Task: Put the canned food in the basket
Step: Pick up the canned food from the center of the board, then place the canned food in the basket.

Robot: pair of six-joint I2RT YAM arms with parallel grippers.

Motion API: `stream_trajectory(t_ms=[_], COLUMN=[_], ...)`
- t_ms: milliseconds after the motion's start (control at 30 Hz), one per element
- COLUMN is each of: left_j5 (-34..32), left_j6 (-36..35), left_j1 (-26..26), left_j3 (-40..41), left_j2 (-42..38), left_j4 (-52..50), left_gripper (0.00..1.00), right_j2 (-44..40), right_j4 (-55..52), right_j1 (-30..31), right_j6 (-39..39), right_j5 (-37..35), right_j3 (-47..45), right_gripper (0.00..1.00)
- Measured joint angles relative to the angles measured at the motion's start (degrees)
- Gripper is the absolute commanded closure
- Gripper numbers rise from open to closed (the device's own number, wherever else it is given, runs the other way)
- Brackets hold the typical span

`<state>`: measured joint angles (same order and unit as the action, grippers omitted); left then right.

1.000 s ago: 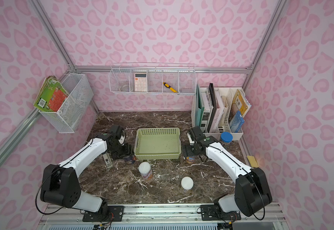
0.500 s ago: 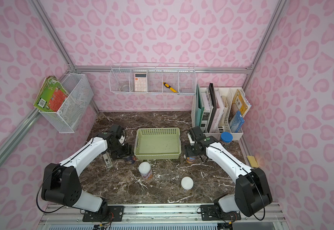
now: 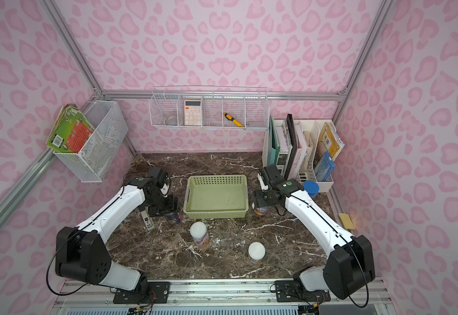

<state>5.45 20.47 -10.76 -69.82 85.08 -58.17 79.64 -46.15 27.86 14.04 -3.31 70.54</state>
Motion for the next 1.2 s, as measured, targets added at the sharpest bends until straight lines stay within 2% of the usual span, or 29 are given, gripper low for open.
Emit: stream_trajectory(t_ms=[267,533,867,1200], left_j5=[-1.6,-0.5,4.0,6.4], left_j6=[-1.8,-3.5,-4.2,-4.1], left_j1=[0.0,0.1,-2.6,-5.6], left_j3=[-9.3,-21.0,-35.0,-42.4], left_j2=[-2.9,-1.0,11.1,22.5], left_j4=[-7.5,-10.6,-9.7,-8.6], left_gripper=[0.84,0.83,0.85,0.86], right_j2=[1.0,5.0,10.2,16.2], right_j4=[-3.4,-6.6,-6.7,-5.9], right_j1=[4.1,8.5,11.9,11.9], right_j6=[-1.4,-2.4,-2.7,-4.0], right_j5=[-2.1,-3.1,-1.2,0.1], right_j3=[13.3,22.0,24.1,25.7], right_gripper=[0.61,0.63,0.62,0.63])
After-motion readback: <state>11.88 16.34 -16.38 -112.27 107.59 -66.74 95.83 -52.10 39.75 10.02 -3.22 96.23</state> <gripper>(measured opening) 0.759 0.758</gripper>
